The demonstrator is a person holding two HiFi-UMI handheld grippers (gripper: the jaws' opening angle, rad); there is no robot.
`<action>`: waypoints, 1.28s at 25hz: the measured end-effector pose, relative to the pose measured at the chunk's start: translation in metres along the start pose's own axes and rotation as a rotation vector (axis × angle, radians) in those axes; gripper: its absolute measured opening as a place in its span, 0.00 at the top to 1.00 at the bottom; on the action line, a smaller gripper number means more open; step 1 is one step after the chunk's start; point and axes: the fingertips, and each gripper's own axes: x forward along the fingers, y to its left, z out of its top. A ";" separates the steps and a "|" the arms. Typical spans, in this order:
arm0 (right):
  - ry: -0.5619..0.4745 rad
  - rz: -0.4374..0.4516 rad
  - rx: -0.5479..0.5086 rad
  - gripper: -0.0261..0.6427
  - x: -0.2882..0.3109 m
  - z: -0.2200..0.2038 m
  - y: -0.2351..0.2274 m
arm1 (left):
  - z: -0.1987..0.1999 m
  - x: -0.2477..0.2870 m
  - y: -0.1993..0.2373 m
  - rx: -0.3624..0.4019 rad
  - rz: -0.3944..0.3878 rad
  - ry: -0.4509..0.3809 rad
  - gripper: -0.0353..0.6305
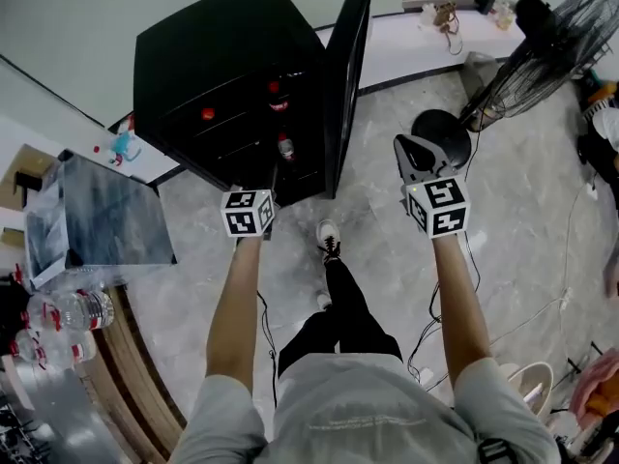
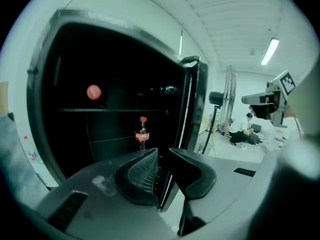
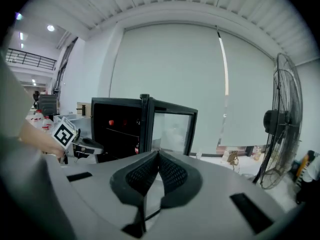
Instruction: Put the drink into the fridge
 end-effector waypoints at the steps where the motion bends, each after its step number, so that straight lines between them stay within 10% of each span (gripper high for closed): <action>1: -0.005 0.002 -0.005 0.96 -0.006 0.007 0.002 | 0.007 -0.013 -0.006 0.010 -0.005 -0.006 0.86; 32: -0.295 0.135 -0.205 0.96 -0.113 0.199 0.081 | 0.255 -0.241 -0.094 0.326 0.013 -0.379 0.93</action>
